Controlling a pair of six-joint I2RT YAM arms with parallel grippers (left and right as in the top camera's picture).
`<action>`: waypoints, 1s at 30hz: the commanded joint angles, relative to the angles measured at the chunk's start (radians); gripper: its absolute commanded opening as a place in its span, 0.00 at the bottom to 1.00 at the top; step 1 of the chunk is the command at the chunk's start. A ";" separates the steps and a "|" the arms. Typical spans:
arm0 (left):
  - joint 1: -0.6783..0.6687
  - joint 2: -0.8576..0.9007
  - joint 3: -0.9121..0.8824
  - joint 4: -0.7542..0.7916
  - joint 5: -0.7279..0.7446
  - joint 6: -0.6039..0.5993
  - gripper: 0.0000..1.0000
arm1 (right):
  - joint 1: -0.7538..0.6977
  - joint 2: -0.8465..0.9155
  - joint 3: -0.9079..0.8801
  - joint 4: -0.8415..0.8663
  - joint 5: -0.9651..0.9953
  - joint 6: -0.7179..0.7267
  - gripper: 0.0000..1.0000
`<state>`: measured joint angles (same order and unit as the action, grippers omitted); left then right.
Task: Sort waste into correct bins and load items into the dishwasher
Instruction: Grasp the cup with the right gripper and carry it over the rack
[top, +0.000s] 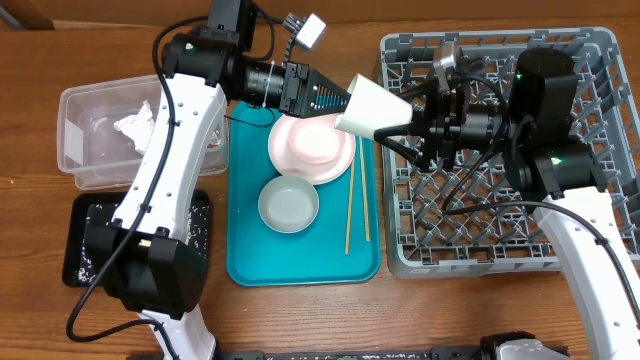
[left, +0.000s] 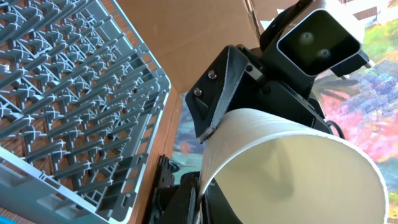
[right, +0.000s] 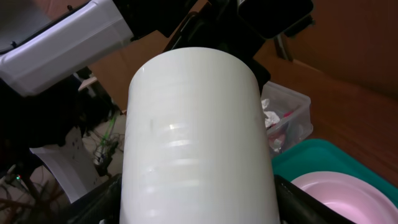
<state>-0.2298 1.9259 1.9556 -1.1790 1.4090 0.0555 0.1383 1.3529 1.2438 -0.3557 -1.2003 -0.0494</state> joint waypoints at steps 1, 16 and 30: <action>-0.006 -0.007 -0.005 -0.003 -0.014 0.027 0.04 | 0.005 -0.004 0.016 0.010 -0.005 -0.003 0.68; -0.006 -0.007 -0.005 -0.077 -0.272 0.019 0.32 | 0.005 -0.004 0.016 -0.018 0.086 -0.003 0.46; 0.032 -0.007 -0.005 -0.066 -0.500 0.007 0.60 | 0.004 -0.004 0.016 -0.040 0.263 0.083 0.46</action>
<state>-0.2241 1.9259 1.9556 -1.2507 1.0340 0.0628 0.1390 1.3533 1.2438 -0.3870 -1.0706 -0.0265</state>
